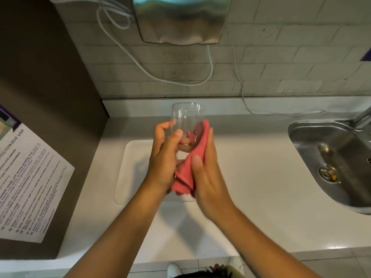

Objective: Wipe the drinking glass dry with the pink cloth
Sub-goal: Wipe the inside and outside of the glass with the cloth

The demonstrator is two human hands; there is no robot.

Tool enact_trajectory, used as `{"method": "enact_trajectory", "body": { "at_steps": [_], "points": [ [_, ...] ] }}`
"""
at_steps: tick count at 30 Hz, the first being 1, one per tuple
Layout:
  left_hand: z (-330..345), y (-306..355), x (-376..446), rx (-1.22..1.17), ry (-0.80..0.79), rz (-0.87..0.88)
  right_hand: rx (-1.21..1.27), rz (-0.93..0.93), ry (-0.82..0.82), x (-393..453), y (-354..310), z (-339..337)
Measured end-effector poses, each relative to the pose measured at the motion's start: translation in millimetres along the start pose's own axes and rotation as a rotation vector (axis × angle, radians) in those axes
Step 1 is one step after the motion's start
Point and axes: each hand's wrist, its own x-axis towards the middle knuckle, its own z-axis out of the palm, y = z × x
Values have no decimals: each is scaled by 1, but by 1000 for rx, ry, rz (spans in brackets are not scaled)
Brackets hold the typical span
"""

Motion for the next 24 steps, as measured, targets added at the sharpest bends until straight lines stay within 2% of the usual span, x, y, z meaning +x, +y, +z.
{"method": "enact_trajectory", "body": {
  "at_steps": [4, 9, 12, 17, 19, 24],
  "points": [
    [1, -4, -2, 30, -56, -20, -19, -5, 14, -1, 6, -3],
    [9, -10, -14, -31, -57, -81, 96, 39, 140, 31, -10, -14],
    [11, -9, -18, 90, -42, -8, 129, 54, 175, 17, -6, -10],
    [19, -16, -31, 386, 126, 175, 103, 96, 180, 16, 0, -15],
    [18, -16, -34, 440, 96, 166, 67, 86, 177, 17, -2, -16],
    [17, -14, -32, 368, 122, 87, 71, 87, 149, 15, -3, -10]
  ]
}}
